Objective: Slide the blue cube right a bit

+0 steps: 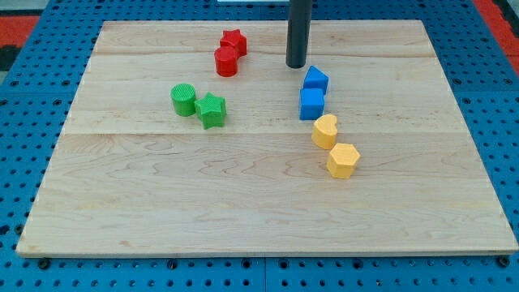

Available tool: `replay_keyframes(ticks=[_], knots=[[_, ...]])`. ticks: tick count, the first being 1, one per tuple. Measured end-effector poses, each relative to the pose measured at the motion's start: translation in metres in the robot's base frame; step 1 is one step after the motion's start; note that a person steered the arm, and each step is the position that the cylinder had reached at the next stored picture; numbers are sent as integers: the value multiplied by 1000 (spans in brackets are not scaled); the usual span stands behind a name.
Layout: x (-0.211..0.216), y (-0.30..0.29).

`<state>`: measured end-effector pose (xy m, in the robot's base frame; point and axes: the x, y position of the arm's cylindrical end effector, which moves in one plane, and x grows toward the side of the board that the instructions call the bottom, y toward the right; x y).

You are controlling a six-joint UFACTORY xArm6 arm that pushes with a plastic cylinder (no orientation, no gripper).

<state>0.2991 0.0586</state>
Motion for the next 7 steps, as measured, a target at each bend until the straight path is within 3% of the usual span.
replay_keyframes(ticks=[4, 6, 7], knots=[[74, -30], [81, -5], [81, -41]])
